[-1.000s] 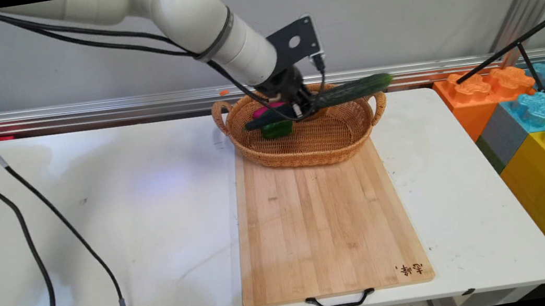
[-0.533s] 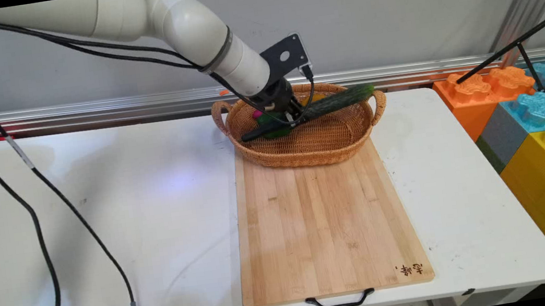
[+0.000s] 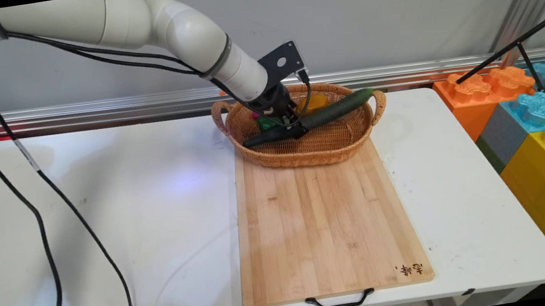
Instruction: Place the picked object in the vegetable basket
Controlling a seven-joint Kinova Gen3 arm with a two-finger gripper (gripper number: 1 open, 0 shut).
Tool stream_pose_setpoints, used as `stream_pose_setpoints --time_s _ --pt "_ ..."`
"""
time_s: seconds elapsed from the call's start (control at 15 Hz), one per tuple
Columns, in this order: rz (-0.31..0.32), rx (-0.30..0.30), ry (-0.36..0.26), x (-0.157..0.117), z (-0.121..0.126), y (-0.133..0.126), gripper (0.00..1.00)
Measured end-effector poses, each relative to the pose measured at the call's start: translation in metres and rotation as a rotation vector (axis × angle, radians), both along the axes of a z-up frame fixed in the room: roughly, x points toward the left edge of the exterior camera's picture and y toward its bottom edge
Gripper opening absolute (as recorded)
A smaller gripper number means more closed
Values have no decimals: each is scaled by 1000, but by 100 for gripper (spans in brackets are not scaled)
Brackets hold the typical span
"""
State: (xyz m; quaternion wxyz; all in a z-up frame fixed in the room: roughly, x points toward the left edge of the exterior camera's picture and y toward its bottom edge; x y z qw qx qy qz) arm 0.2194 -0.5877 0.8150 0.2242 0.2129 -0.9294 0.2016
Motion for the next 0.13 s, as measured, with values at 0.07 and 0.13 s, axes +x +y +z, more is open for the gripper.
stream_pose_setpoints --time_s 0.07,0.13 --pt "4 2 2 1 -1 0 100" --pt "8 5 4 2 -1 1 100"
